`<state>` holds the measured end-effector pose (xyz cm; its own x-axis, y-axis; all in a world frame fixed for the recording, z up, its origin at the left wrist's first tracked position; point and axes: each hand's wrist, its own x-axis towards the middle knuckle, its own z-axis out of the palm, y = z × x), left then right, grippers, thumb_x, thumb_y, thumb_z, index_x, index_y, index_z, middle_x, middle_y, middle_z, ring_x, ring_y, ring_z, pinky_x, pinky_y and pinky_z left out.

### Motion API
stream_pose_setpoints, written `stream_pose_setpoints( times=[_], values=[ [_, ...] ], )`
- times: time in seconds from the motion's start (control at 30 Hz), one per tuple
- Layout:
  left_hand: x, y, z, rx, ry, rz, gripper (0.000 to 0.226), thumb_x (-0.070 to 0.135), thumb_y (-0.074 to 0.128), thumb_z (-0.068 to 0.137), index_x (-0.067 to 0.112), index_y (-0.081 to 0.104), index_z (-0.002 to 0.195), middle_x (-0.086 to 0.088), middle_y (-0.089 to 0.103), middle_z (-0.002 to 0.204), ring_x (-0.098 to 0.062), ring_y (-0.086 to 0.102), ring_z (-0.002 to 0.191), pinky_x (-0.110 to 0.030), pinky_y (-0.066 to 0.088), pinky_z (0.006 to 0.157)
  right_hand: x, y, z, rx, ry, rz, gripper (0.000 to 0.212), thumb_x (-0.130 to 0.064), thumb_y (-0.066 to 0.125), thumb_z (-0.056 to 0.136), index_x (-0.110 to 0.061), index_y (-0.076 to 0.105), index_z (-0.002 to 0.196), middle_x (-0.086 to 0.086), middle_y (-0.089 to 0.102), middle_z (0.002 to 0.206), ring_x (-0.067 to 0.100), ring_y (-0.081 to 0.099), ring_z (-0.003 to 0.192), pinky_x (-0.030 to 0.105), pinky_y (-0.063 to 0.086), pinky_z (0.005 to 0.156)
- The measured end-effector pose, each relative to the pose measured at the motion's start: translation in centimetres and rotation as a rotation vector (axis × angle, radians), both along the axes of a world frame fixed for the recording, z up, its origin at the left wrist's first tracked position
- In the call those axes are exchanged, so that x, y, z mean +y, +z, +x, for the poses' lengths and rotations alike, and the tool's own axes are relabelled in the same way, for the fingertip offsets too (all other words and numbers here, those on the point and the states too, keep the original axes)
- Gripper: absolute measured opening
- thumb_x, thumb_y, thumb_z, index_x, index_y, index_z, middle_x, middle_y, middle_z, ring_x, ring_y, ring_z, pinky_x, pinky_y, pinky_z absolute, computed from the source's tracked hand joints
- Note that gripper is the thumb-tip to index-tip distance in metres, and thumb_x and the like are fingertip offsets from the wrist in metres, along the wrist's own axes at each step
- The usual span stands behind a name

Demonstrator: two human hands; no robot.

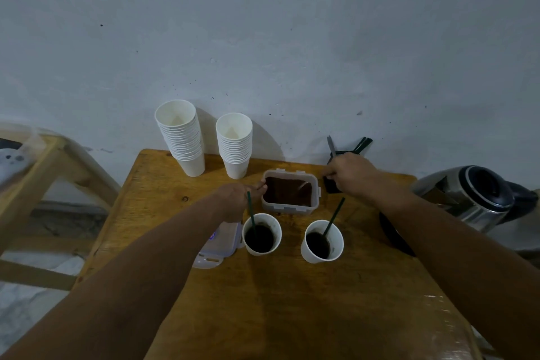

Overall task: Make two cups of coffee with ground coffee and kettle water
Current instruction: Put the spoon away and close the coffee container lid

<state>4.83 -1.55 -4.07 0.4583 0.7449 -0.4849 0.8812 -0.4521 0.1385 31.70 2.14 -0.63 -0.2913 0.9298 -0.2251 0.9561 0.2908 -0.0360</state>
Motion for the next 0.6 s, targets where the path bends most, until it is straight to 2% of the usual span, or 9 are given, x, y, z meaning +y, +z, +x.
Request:
stream_pose_setpoints(
  times=[0.07,0.13,0.27,0.4,0.6],
  values=[
    [-0.2,0.0,-0.1,-0.012,0.014,-0.013,0.094,0.002,0.064,0.086,0.029,0.005,0.154,0.001,0.018,0.161,-0.024,0.041,0.135,-0.031,0.045,0.099,0.1,-0.1,0.3,0.069,-0.004,0.022,0.03,-0.007,0.065,0.088,-0.022,0.076,0.111,0.003,0.073,0.11,0.022,0.067,0.099,0.038,0.056,0.092],
    [-0.3,0.2,-0.1,-0.012,0.023,-0.02,0.093,0.002,0.064,0.086,0.028,0.005,0.154,0.002,0.018,0.161,-0.023,0.042,0.134,-0.029,0.044,0.097,-0.1,-0.2,0.7,0.028,-0.034,-0.009,0.027,-0.011,0.067,0.088,-0.019,0.075,0.112,0.005,0.072,0.112,0.022,0.066,0.099,0.036,0.056,0.09],
    [-0.4,0.7,0.2,-0.009,0.036,-0.027,0.091,0.002,0.063,0.087,0.027,0.007,0.154,0.002,0.018,0.161,-0.023,0.045,0.131,-0.029,0.045,0.095,-0.4,-0.7,1.8,0.122,-0.052,0.004,0.026,-0.008,0.062,0.092,-0.016,0.075,0.113,0.007,0.072,0.112,0.02,0.062,0.094,0.025,0.043,0.077],
    [-0.5,0.8,0.1,-0.016,0.046,-0.043,0.093,0.001,0.064,0.086,0.03,0.007,0.154,0.003,0.017,0.161,-0.023,0.043,0.133,-0.031,0.045,0.099,-0.9,-1.1,2.4,0.167,-0.082,0.007,0.025,-0.006,0.063,0.091,-0.011,0.074,0.113,0.008,0.073,0.107,0.013,0.056,0.086,0.024,0.04,0.074],
    [-0.8,1.5,0.4,-0.004,0.048,-0.043,0.093,0.002,0.062,0.087,0.029,0.003,0.154,0.0,0.016,0.161,-0.024,0.042,0.134,-0.032,0.044,0.099,-1.4,-1.0,2.6,0.192,-0.103,0.007,0.026,-0.004,0.063,0.09,-0.01,0.075,0.112,0.009,0.073,0.11,0.019,0.063,0.097,0.024,0.044,0.078]
  ],
)
